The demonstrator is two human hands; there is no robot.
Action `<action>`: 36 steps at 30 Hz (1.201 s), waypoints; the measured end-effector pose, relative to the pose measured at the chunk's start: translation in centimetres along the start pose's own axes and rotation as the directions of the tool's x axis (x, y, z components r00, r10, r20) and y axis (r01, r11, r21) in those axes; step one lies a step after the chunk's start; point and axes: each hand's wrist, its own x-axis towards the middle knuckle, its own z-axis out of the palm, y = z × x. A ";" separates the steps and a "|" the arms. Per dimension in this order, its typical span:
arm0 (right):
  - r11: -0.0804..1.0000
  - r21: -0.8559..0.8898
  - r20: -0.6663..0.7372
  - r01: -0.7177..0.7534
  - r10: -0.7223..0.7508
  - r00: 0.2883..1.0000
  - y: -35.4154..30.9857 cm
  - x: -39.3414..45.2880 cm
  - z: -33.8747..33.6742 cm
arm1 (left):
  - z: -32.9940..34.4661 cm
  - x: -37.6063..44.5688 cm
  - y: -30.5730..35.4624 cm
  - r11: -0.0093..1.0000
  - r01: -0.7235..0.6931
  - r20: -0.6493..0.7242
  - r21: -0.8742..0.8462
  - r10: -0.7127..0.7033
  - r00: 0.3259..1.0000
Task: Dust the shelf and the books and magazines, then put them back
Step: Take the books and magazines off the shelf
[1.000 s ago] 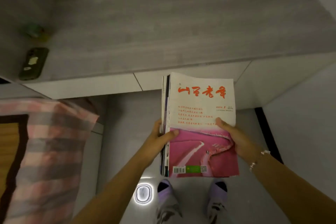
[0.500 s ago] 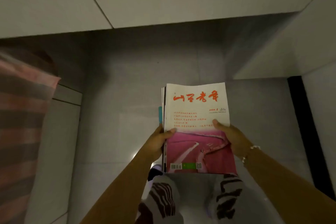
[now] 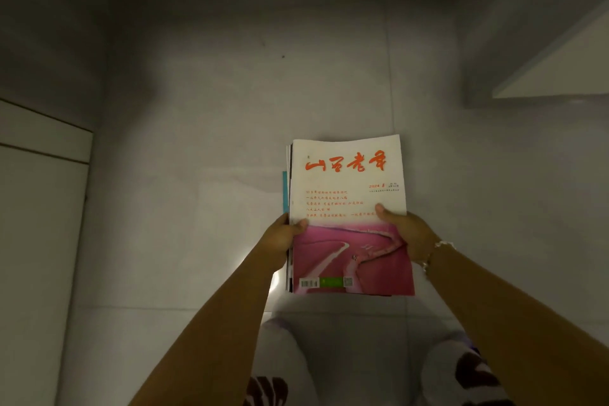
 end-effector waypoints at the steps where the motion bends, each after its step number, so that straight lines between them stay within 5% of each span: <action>1: 1.000 -0.006 0.004 -0.003 0.003 1.000 0.5 0.8 0.3 | -0.5 0.8 -0.4 1.000 -0.004 -0.005 -0.003 0.004 1.000; 9: 0.997 -0.078 0.011 0.016 -0.016 1.000 1.8 3.9 1.6 | -2.5 3.8 -2.1 0.999 -0.014 -0.023 -0.033 0.014 1.000; 13: 0.980 -0.198 -0.009 0.011 -0.013 1.000 1.2 3.8 2.4 | -2.0 4.4 -2.3 0.997 0.003 -0.150 0.081 0.009 0.989; 18: 0.944 -0.331 -0.186 0.009 -0.075 0.980 1.1 3.1 3.7 | -1.0 2.6 -0.7 0.976 -0.020 -0.218 0.215 0.068 0.974; 21: 0.922 -0.387 -0.277 -0.015 -0.101 0.956 0.0 0.4 4.8 | 0.3 -0.8 1.4 0.968 -0.066 -0.212 0.243 0.119 0.970; 28: 0.878 -0.474 -0.229 0.064 -0.193 0.954 -7.3 -11.0 8.3 | 3.3 -11.4 8.2 0.949 -0.030 -0.207 0.313 0.099 0.973; 36: 0.839 -0.484 -0.204 0.248 -0.383 0.901 -20.5 -28.9 12.5 | 4.7 -30.3 20.3 0.945 -0.189 -0.087 0.265 0.219 0.972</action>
